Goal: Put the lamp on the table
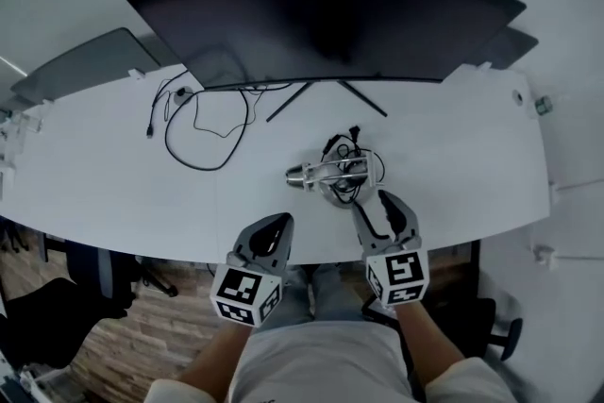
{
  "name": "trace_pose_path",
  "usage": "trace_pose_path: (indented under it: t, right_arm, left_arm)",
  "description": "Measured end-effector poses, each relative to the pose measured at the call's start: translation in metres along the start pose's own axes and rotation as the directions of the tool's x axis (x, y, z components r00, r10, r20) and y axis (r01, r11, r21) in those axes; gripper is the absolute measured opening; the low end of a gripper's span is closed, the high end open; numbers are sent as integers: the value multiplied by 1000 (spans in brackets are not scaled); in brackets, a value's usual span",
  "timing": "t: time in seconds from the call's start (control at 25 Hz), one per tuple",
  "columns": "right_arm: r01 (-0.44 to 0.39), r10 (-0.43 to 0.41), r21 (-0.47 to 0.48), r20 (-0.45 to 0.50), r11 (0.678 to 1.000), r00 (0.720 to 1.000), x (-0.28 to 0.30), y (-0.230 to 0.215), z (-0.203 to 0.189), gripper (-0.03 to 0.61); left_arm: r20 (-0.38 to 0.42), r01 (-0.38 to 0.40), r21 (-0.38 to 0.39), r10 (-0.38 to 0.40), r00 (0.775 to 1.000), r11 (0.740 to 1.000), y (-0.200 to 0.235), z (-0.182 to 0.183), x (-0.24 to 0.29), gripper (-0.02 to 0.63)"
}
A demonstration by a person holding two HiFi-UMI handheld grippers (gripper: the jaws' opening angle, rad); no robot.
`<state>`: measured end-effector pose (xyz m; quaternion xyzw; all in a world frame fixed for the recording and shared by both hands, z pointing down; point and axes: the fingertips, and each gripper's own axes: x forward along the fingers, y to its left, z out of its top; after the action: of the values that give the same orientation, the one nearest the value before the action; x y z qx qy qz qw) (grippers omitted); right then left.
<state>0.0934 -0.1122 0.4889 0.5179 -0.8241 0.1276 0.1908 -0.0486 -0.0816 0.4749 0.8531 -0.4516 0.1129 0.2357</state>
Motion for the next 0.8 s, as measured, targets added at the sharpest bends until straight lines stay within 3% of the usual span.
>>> trace_pose_path:
  t: [0.24,0.56,0.8]
  right_arm:
    - [-55,55,42,-1,998,999,-24,16,5,214]
    - [-31,32,35,-27,999,999,-46,21,9,74]
    - [-25,26,31,-33,999,999,-53,16,18,43]
  left_arm:
    - [-16,20,28,-19,1000,999,-20,0,-8,2]
    - [-3,36,70,-36,999,997,-35,14,-19,2]
    - [4,31,74,-32,999,997,-36,19,-20,2]
